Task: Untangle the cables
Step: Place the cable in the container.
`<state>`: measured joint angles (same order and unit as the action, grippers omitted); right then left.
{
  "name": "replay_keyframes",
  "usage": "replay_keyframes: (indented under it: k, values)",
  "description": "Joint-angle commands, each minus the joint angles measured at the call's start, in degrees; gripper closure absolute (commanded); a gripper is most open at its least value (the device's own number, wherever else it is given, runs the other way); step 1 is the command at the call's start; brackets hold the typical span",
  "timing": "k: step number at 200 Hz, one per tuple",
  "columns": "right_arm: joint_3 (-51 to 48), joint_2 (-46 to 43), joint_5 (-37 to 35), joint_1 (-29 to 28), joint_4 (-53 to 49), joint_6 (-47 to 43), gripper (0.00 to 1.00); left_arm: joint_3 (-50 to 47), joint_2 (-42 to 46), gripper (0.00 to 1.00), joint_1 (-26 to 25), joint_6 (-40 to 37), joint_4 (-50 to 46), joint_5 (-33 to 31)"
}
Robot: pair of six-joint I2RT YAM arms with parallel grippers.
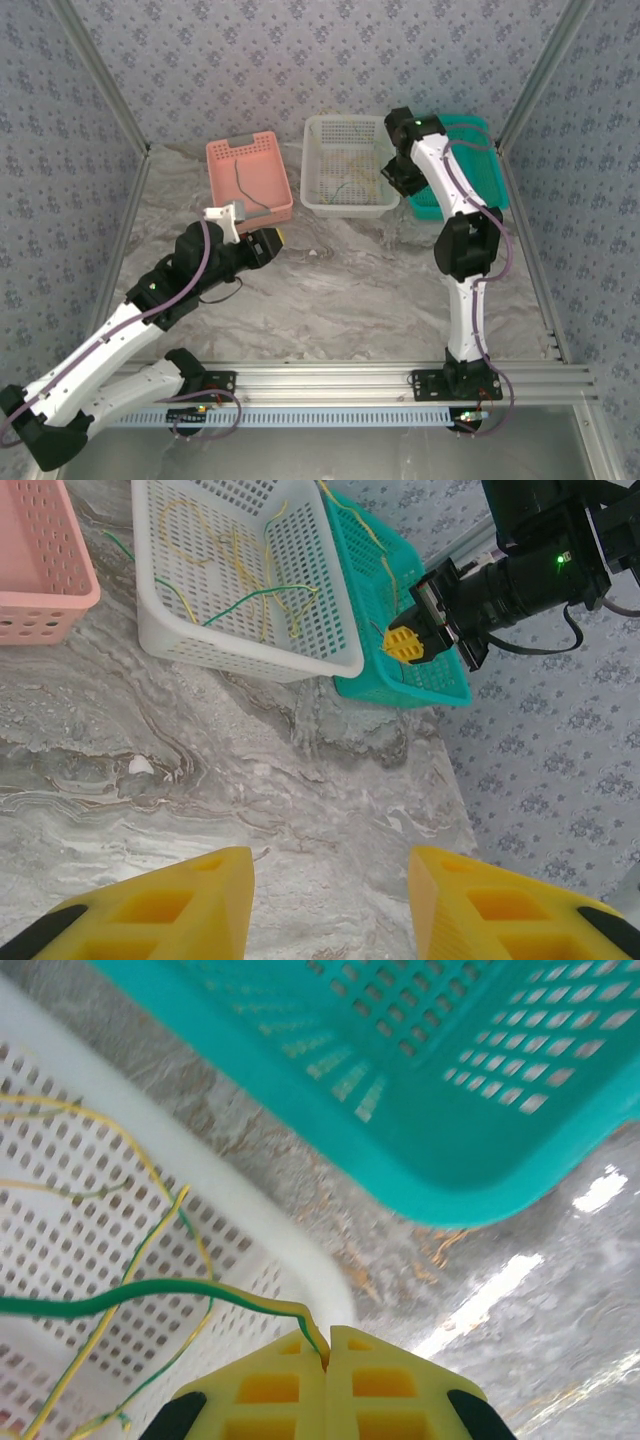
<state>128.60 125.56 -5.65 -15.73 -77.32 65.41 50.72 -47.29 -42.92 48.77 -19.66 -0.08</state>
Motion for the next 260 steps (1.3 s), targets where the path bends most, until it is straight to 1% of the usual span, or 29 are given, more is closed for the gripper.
replay_keyframes:
  k: [1, 23, 82, 106, 139, 144, 152, 158, 178, 197, 215, 229, 250, 260]
  values:
    - [-2.1, 0.8, 5.7, -1.0, 1.7, 2.1, 1.0, -0.9, 0.5, 0.56, -0.4, 0.5, 1.4, 0.0]
    - [-4.7, 1.0, 10.0, -1.7, 4.9, 2.7, 1.0, -1.0, 0.4, 0.57, -0.4, 0.6, 2.0, 0.3]
    - [-4.2, 2.6, 14.6, -1.9, 6.5, 3.2, 1.0, -1.3, 1.6, 0.57, -0.4, 0.6, 1.8, 0.6]
    - [-4.0, 2.3, 15.3, -2.2, 5.6, 2.1, 0.91, -1.2, 1.6, 0.57, -0.3, 0.5, 2.0, 0.8]
    - [-4.0, 1.5, 15.1, -2.1, 5.0, 0.3, 0.85, -1.0, 1.6, 0.57, -0.3, 0.5, 2.3, 1.3]
    - [-4.0, 1.4, 15.3, -2.2, 4.7, 0.1, 0.8, -0.9, 1.6, 0.57, -0.4, 0.5, 2.3, 1.3]
    - [-4.0, 1.4, 15.4, -2.1, 4.5, -0.2, 0.78, -1.0, 1.8, 0.57, -0.3, 0.5, 2.2, 1.4]
    - [-3.9, 1.4, 15.2, -1.9, 4.7, -0.8, 0.73, -1.1, 2.0, 0.58, -0.3, 0.6, 2.2, 1.4]
    - [-3.1, 1.1, 15.0, -1.9, 3.7, -2.2, 0.69, -1.4, 2.7, 0.58, -0.4, 0.6, 2.1, 1.4]
    - [-3.0, -0.3, 12.8, -2.0, 3.8, -2.8, 0.6, -1.4, 3.2, 0.58, -0.3, 0.7, 1.9, 1.4]
    - [-2.4, -1.1, 11.8, -2.2, 3.2, -3.2, 0.56, -1.3, 3.4, 0.58, -0.4, 0.8, 1.9, 1.4]
    - [-1.6, -1.2, 11.5, -2.2, 2.4, -3.7, 0.55, -1.2, 3.4, 0.58, -0.4, 0.8, 2.0, 1.5]
    - [-0.7, -1.5, 10.6, -2.6, 1.7, -4.6, 0.46, -0.9, 3.5, 0.59, -0.3, 0.8, 2.0, 1.6]
    - [-0.3, -1.8, 10.4, -2.9, 1.7, -5.1, 0.44, -1.0, 3.5, 0.59, -0.3, 0.9, 2.0, 1.7]
